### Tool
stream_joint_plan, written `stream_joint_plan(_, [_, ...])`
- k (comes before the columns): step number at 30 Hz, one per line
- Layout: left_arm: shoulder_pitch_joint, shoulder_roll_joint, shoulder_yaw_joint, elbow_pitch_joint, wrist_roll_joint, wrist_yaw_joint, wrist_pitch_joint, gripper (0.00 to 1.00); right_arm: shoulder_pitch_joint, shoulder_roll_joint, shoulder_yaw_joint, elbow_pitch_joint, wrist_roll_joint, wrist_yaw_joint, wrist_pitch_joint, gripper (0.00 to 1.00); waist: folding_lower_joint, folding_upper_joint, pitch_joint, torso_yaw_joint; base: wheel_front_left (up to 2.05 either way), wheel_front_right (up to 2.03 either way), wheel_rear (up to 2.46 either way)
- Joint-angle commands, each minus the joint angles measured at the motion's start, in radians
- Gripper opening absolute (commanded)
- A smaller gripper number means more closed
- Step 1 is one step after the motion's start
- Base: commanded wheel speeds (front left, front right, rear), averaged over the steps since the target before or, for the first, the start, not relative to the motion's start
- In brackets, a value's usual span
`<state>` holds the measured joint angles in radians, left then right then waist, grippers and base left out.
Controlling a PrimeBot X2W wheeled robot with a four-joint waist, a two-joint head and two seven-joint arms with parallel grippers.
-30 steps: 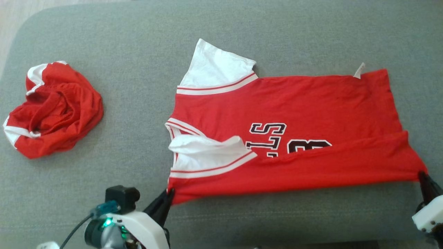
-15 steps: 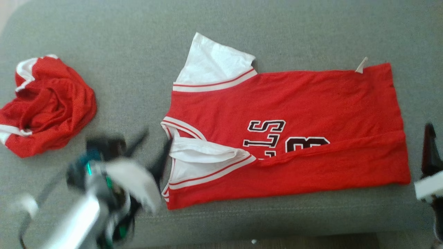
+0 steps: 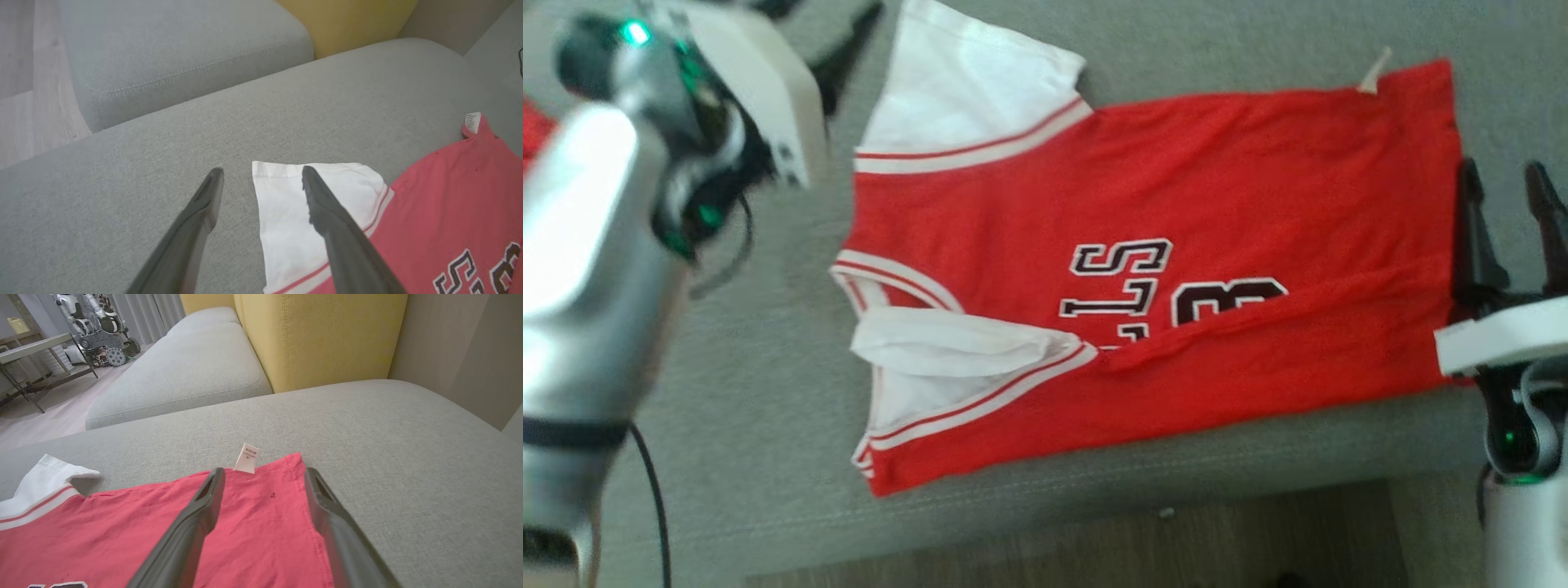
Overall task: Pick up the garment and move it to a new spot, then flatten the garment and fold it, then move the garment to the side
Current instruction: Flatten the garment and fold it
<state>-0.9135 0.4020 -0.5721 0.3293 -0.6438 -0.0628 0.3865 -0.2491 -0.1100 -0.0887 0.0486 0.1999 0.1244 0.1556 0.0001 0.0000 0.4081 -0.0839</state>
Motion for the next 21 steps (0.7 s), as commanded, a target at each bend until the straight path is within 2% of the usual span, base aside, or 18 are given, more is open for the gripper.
stream_joint_plan(1, [-0.078,0.029,0.024,0.015,0.012,-0.014,0.023,1.00,-0.020,-0.006,0.028,-0.036,0.013,0.006,-0.009,1.00,-0.0001,0.0000,0.052,-0.051,0.00,0.00,0.00])
stream_joint_plan(9, [-0.216,0.022,-0.036,0.201,0.044,-0.047,0.077,1.00,-0.051,-0.007,0.048,-0.005,0.026,0.006,-0.028,1.00,-0.0001,0.0000,0.099,-0.100,0.00,0.00,0.00])
stream_joint_plan(19, [-0.302,0.034,-0.107,0.357,0.081,-0.063,0.054,0.99,-0.088,-0.003,0.079,0.042,0.039,0.006,-0.049,1.00,-0.0001,0.0000,0.127,-0.140,0.00,0.00,0.00])
stream_joint_plan(20, [-0.307,0.035,-0.112,0.366,0.080,-0.064,0.049,0.94,-0.092,-0.004,0.081,0.046,0.040,0.006,-0.051,1.00,-0.0001,0.0000,0.128,-0.142,0.00,0.00,0.00])
stream_joint_plan(21, [-0.310,0.035,-0.117,0.375,0.078,-0.065,0.043,0.68,-0.095,-0.004,0.082,0.050,0.042,0.006,-0.051,1.00,-0.0001,0.0000,0.130,-0.144,0.00,0.00,0.00])
